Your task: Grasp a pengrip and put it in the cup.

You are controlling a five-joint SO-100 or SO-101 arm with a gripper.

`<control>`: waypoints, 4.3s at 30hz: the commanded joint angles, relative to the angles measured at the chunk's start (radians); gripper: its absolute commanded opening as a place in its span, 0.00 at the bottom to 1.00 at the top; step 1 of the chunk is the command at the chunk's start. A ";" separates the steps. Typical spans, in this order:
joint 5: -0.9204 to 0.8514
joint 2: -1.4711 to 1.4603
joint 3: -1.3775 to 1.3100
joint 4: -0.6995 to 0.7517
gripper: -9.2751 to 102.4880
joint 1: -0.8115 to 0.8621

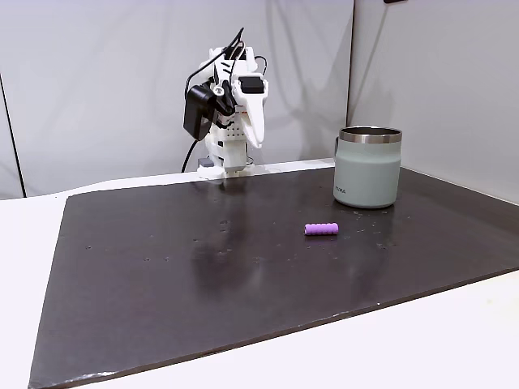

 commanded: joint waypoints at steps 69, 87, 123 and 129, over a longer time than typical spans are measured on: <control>0.549 -2.091 -2.233 0.712 0.24 -0.144; 0.568 -2.244 -2.358 0.729 0.08 -0.155; 0.373 -1.307 -1.770 0.741 0.08 -0.555; 0.327 -1.301 -1.703 0.730 0.08 -0.643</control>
